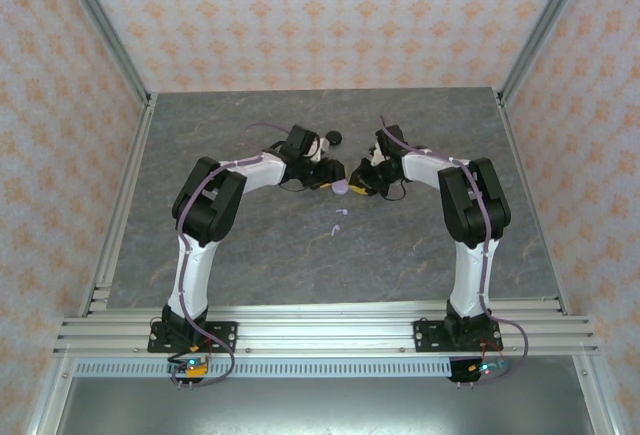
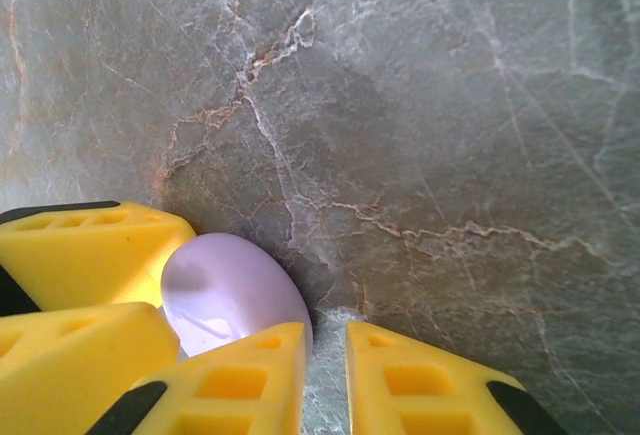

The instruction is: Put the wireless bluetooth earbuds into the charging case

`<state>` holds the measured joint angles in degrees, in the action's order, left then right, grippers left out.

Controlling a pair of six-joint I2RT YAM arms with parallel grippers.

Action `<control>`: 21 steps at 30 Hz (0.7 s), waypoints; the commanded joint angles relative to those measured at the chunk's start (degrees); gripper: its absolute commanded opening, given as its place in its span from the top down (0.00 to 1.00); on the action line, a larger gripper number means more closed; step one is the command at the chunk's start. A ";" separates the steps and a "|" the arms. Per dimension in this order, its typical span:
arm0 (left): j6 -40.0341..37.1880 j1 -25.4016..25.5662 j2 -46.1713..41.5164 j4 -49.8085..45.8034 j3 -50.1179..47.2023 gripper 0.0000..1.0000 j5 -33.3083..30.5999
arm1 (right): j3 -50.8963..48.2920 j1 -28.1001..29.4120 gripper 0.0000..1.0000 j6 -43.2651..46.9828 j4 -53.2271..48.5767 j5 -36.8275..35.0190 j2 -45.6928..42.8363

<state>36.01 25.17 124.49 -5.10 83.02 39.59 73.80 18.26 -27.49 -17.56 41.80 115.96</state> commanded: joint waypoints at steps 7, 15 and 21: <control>-0.85 -0.89 -4.90 -3.38 -4.46 0.45 -5.68 | -2.78 -1.23 0.72 -1.30 1.05 -1.37 -4.11; -0.67 -1.76 -5.66 -1.71 -6.90 0.44 -4.49 | -6.40 -1.68 0.71 -3.63 9.99 6.14 -5.48; 0.38 -1.71 -5.06 0.06 -7.43 0.44 -3.48 | -6.33 -1.65 0.72 -4.67 11.47 7.33 -4.20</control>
<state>36.18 23.86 120.11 -4.78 77.08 36.88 67.81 16.69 -31.20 -8.71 47.66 112.42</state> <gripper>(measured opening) 0.555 0.284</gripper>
